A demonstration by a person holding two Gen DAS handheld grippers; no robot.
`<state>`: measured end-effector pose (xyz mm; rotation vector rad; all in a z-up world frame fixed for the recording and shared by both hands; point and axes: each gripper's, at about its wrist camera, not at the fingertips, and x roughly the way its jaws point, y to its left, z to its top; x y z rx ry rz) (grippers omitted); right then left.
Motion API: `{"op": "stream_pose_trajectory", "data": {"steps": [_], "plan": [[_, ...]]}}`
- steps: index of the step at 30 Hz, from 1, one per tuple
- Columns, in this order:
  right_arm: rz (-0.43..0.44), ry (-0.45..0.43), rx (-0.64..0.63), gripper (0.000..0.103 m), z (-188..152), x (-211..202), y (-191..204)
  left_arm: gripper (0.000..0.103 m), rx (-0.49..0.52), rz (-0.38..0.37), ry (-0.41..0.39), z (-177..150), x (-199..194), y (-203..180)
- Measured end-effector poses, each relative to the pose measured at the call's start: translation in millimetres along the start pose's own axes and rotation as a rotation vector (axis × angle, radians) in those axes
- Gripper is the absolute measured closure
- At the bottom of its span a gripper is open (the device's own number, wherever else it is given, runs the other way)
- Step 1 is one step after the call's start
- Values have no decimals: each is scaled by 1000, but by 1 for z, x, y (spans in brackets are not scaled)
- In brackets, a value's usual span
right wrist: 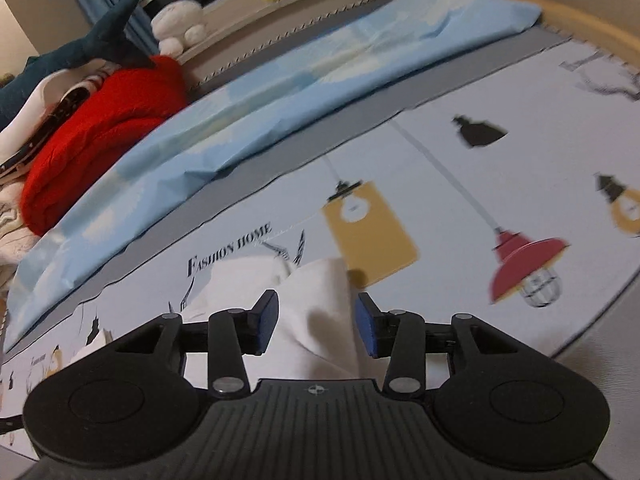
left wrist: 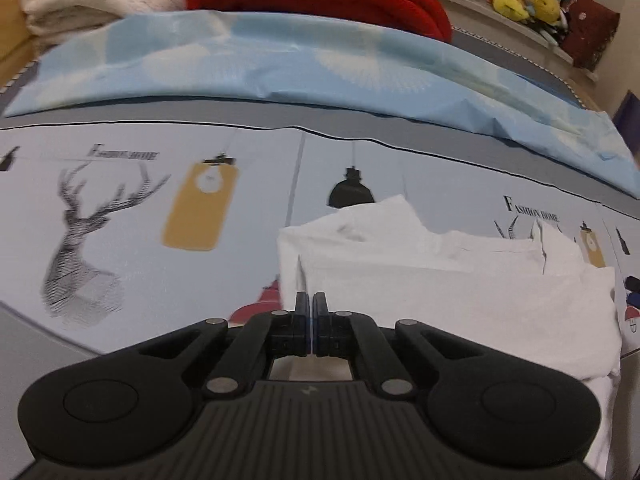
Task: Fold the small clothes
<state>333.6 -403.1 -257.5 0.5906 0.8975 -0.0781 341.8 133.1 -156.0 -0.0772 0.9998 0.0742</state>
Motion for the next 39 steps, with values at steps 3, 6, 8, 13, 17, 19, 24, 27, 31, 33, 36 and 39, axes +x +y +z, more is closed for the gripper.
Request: {"op": "stream_pose_trajectory", "data": {"steps": [3, 6, 8, 13, 17, 19, 24, 27, 31, 33, 36, 39], "plan": [[1, 41, -8, 64, -1, 21, -1, 100, 69, -24, 130, -12, 19, -6], [-32, 13, -28, 100, 4, 26, -4, 98, 97, 10, 91, -12, 18, -9], [-51, -26, 8, 100, 12, 24, -13, 98, 72, -17, 52, -6, 11, -7], [-174, -104, 32, 99, 25, 5, -22, 97, 62, -56, 71, -4, 21, -10], [101, -22, -67, 99, 19, -15, 5, 97, 75, -101, 93, -4, 25, -20], [215, 80, -220, 95, 4, -18, 23, 96, 80, -134, 101, -6, 29, -20], [10, 277, -425, 92, -39, 0, 12, 77, 140, -54, 227, -28, 71, -13], [101, 185, -446, 76, -40, -23, 23, 72, 108, -66, 200, -25, 64, -6], [-17, 249, -602, 65, -69, -10, 21, 70, 93, -107, 180, -32, 67, -2], [-51, 237, -598, 66, -62, -26, 31, 62, 97, -76, 195, -46, 70, 1], [-146, 59, -633, 65, -55, -74, 51, 63, 78, -63, 118, -36, 30, -3], [-185, -35, -595, 61, -63, -123, 65, 63, 90, -109, -16, -32, -25, -8]]}}
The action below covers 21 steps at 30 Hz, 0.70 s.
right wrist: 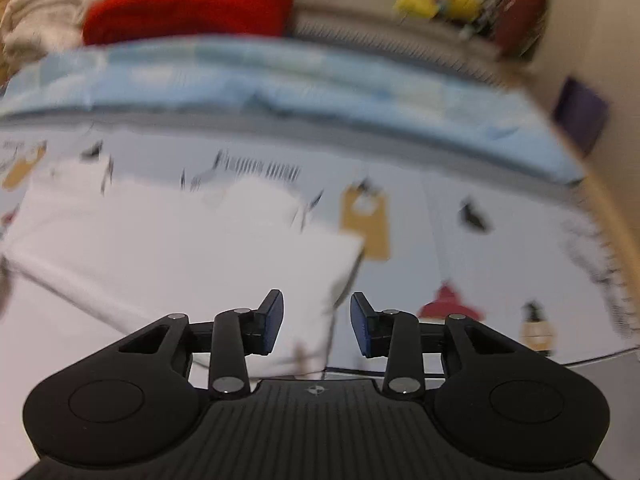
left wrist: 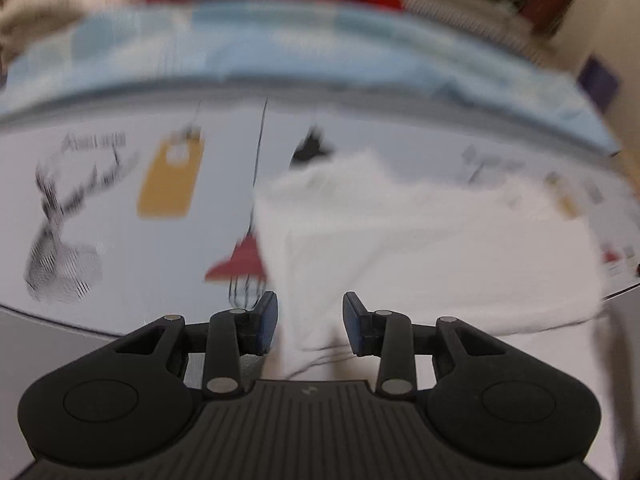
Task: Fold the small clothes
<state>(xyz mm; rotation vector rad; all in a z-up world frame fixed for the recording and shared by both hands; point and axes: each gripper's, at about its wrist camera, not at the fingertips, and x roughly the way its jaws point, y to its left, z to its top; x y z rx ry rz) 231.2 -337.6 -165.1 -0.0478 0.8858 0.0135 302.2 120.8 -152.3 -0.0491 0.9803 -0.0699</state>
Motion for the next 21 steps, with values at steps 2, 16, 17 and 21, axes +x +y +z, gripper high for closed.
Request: {"op": "stream_pose_trajectory", "data": {"steps": [2, 16, 17, 21], "plan": [[-12, -7, 50, 61, -4, -35, 3, 63, -7, -2, -56, -3, -34, -4], [8, -181, 232, 50, -129, -217, 9, 62, 53, 26, -242, -167, -187, -17], [24, -173, 251, 50, -144, -213, 8, 63, 36, 32, -208, -185, -181, -12], [41, -35, 383, 62, -204, -181, -3, 64, -75, 77, -63, -222, -168, 10]]}}
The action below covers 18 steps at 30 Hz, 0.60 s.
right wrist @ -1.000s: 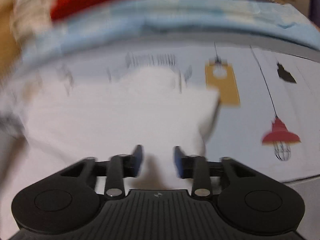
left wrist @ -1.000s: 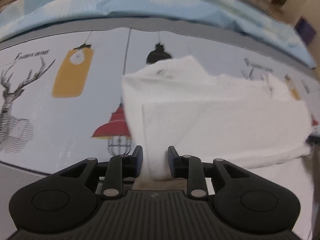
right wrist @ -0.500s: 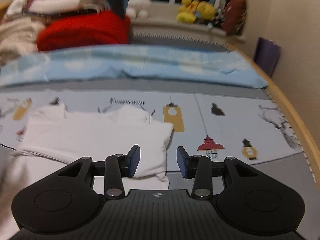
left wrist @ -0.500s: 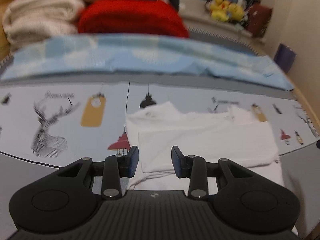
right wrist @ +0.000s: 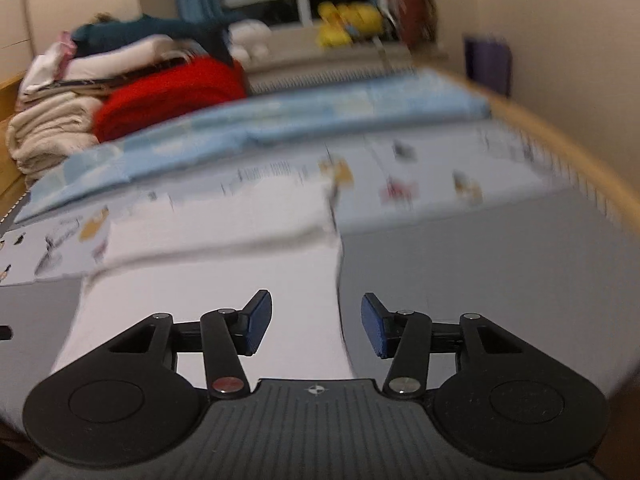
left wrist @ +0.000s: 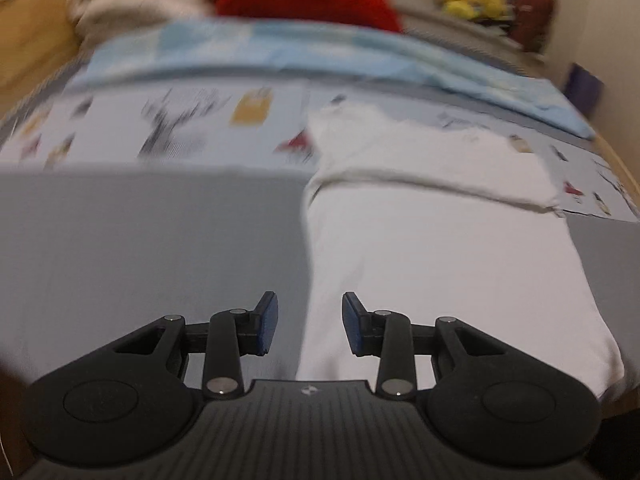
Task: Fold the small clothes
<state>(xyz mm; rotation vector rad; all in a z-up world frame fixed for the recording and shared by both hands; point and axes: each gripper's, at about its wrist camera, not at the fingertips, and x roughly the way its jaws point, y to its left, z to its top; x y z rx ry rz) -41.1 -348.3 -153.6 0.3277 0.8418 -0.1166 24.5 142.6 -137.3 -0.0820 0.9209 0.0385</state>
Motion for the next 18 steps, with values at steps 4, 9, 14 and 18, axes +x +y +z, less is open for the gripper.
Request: {"op": "stream_pose_trajectory", "data": {"steps": [4, 9, 14, 18], "plan": [[-8, 35, 48, 66, -4, 16, -20, 64, -42, -31, -10, 0, -11, 13], [-33, 171, 171, 63, -8, 52, -46, 64, -66, -21, 89, -37, 25, 24], [-40, 281, 131, 62, -19, 77, -42, 54, -145, -68, 214, -38, 47, 31], [-68, 352, 91, 61, -22, 94, -36, 53, -110, -58, 274, -43, 60, 25]]}}
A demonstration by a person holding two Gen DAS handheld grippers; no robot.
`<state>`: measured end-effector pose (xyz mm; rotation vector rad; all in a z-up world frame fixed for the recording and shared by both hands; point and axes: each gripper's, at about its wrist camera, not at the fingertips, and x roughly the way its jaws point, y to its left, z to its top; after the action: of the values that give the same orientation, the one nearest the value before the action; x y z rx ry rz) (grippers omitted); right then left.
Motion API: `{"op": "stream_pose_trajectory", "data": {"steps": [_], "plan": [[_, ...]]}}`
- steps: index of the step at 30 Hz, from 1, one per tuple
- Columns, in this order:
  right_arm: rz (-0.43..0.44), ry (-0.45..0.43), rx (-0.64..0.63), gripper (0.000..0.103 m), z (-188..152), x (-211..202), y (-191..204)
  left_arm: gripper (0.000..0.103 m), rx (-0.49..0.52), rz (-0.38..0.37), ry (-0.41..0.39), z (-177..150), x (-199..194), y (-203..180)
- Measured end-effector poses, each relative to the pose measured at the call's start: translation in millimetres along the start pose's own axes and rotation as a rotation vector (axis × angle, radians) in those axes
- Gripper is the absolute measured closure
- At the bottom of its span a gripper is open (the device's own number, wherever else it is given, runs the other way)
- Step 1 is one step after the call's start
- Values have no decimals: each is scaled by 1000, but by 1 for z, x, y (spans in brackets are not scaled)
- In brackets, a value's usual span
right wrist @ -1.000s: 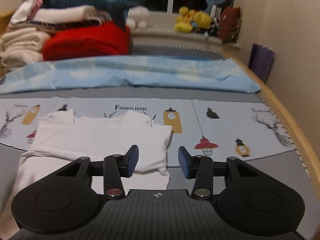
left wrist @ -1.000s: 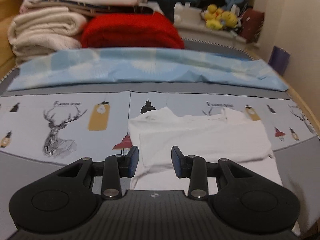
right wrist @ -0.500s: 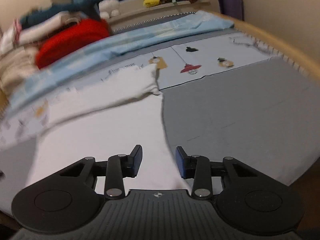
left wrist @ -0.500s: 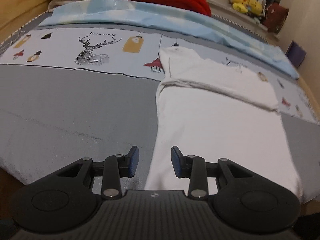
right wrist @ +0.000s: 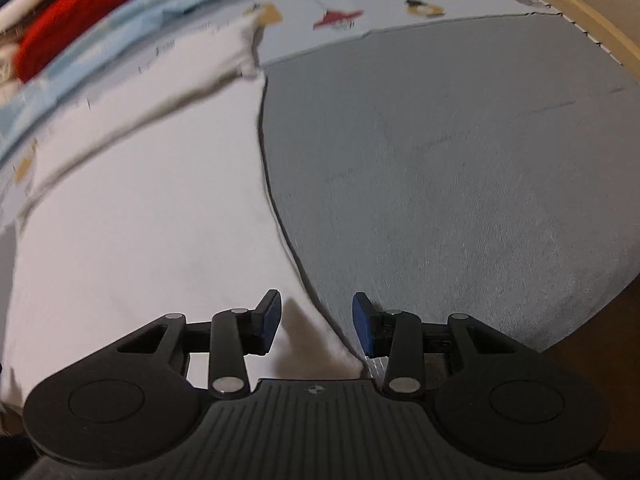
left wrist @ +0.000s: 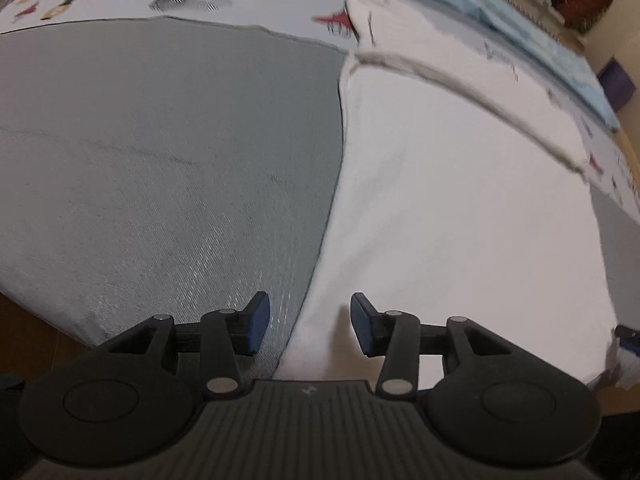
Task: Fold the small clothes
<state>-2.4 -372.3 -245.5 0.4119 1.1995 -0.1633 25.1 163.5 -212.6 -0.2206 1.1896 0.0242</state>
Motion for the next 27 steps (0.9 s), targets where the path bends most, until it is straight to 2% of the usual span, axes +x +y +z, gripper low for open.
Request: {"op": "stream_pose_trajectory", "data": {"steps": [3, 6, 8, 10, 12, 14, 17, 18, 19, 21, 24, 27], "plan": [[-29, 17, -1, 61, -1, 6, -1, 54, 67, 66, 38, -3, 10, -5], [-32, 33, -28, 61, -6, 11, 1, 55, 124, 87, 47, -8, 14, -7], [-42, 32, -56, 59, -9, 13, 4, 61, 148, 87, 40, -9, 14, -8], [-36, 30, -78, 62, -12, 13, 9, 98, 155, 64, 38, -10, 12, -7], [20, 38, -94, 98, -13, 10, 12, 97, 163, 54, 31, -12, 9, -8], [39, 23, -118, 98, -15, 5, 15, 97, 178, 58, 18, -13, 4, -11], [20, 25, -126, 98, -16, 3, 16, 96, 181, 58, 21, -14, 3, -12], [5, 26, -124, 97, -15, 5, 16, 94, 173, 62, 34, -15, 4, -11], [-9, 28, -121, 97, -16, 5, 16, 85, 170, 68, 47, -16, 6, -11], [-14, 36, -133, 94, -18, 7, 19, 80, 184, 81, 60, -16, 11, -13], [-39, 32, -219, 94, -24, 8, 31, 80, 214, 92, 54, -17, 12, -17], [-37, 34, -207, 94, -24, 8, 29, 81, 217, 90, 56, -16, 13, -17]]}}
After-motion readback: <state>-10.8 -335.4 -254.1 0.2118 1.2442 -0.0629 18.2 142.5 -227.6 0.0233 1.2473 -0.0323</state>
